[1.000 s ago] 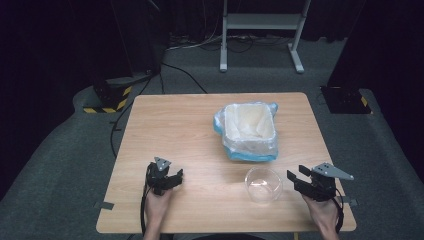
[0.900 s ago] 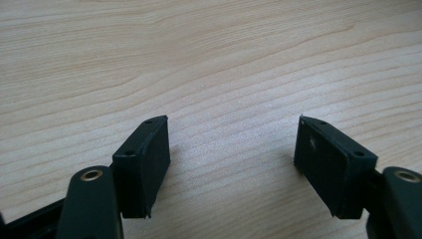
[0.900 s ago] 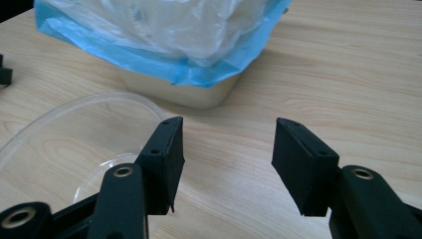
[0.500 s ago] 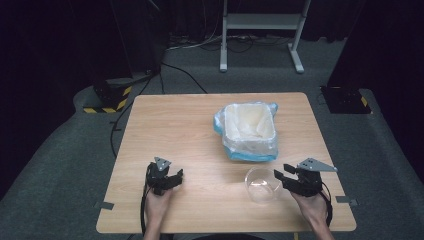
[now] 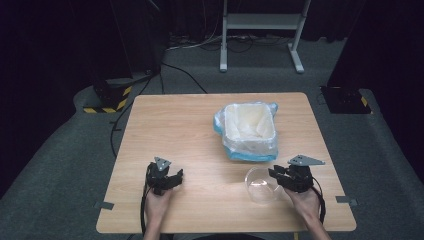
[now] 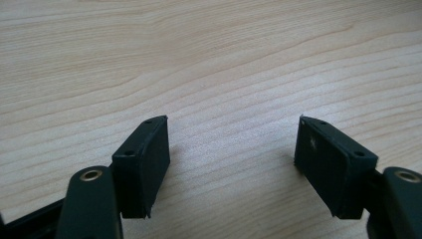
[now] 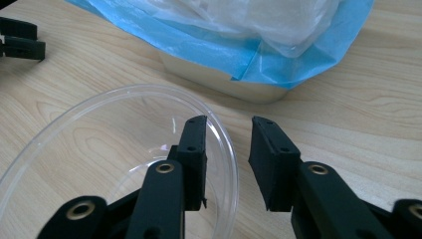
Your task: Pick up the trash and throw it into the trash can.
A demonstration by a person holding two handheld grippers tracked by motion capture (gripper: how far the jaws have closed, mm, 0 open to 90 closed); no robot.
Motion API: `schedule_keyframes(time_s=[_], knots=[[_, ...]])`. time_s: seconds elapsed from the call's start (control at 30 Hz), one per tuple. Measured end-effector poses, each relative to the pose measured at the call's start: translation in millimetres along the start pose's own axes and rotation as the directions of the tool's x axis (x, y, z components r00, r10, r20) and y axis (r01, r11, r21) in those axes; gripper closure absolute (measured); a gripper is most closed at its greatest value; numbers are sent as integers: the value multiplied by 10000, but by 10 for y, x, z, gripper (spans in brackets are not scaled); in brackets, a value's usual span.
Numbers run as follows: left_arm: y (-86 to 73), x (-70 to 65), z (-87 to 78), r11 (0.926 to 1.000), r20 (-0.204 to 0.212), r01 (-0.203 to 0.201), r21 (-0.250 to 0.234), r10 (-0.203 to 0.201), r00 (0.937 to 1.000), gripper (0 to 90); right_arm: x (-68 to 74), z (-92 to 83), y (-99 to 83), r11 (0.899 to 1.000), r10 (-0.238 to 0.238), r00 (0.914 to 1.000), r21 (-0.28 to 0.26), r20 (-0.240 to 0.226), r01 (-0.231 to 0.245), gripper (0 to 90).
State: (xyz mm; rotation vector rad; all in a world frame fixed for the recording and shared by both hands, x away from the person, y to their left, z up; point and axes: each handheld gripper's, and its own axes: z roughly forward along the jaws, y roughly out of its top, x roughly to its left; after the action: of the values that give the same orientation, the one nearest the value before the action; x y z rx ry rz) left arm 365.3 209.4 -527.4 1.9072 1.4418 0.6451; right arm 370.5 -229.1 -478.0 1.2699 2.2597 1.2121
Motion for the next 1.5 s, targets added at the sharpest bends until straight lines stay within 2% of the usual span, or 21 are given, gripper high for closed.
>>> schedule_keyframes(time_s=[0.13,0.3,0.63,0.8,0.93,1.37,1.5], knots=[[0,0,0,10000,1,1,-1,-1,10000,296,-18,27,-6,9999,66,9999,160,-142,-64,743],[0,0,-1,10000,10,0,9,0,10000,296,-7,32,-13,9997,-85,9998,240,-193,90,820],[0,0,-1,10000,9,-2,9,2,10000,296,19,-84,29,9994,-213,9991,-278,-365,203,842],[0,0,-1,10000,9,-3,8,3,10000,296,63,-175,73,9978,-552,9983,-385,-174,545,844],[0,0,0,10000,1,-1,2,1,10000,296,77,-256,93,9968,-629,9980,-507,-51,626,845],[0,1,0,10000,11,-3,6,3,10000,296,36,-491,263,9945,-657,9976,-802,202,671,845],[0,0,0,10000,-1,-4,-1,4,10000,296,21,-594,378,9927,-703,9974,-973,185,718,844]])
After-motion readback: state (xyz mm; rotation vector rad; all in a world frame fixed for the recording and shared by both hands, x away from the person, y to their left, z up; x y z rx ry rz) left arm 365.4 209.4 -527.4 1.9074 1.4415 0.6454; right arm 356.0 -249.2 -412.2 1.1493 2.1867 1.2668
